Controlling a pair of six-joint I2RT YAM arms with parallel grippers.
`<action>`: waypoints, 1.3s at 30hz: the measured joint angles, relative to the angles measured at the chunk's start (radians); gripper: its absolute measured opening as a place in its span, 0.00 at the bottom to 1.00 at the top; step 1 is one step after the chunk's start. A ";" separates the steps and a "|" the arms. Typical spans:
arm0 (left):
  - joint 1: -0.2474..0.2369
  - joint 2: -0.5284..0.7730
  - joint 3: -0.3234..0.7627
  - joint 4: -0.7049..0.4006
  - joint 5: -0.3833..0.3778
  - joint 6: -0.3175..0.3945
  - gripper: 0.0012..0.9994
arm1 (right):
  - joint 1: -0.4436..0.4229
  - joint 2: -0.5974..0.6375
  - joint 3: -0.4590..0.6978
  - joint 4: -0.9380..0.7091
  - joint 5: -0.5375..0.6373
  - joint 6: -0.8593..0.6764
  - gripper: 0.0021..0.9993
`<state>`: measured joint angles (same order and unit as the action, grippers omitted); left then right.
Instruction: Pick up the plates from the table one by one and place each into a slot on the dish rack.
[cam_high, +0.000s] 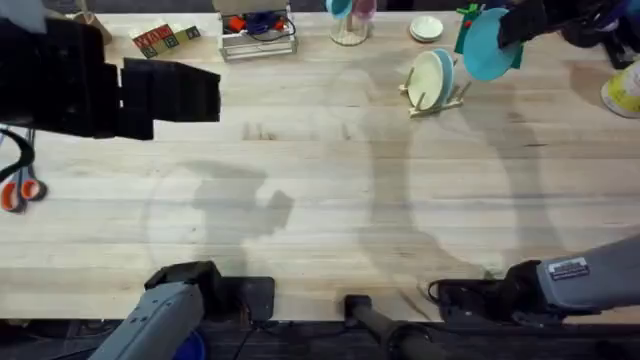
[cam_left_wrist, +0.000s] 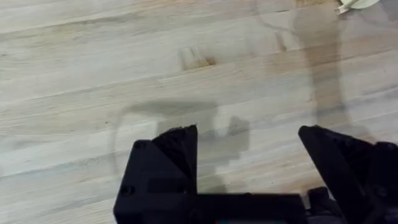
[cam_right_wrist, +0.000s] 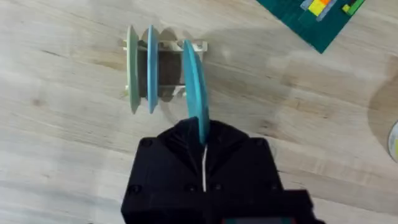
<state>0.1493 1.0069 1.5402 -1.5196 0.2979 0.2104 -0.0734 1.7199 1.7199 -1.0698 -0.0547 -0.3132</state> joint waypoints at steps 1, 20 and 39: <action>0.000 0.000 0.000 0.000 0.000 0.000 0.99 | 0.000 0.000 0.000 0.000 0.000 -0.002 0.03; 0.000 0.000 0.000 -0.011 0.000 0.000 0.99 | 0.000 0.075 0.000 0.052 -0.003 -0.009 0.03; 0.000 0.000 0.000 -0.011 0.000 0.000 0.99 | 0.001 0.187 0.000 0.072 -0.045 0.015 0.03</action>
<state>0.1493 1.0069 1.5402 -1.5307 0.2978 0.2104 -0.0723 1.9073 1.7199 -0.9974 -0.0994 -0.2984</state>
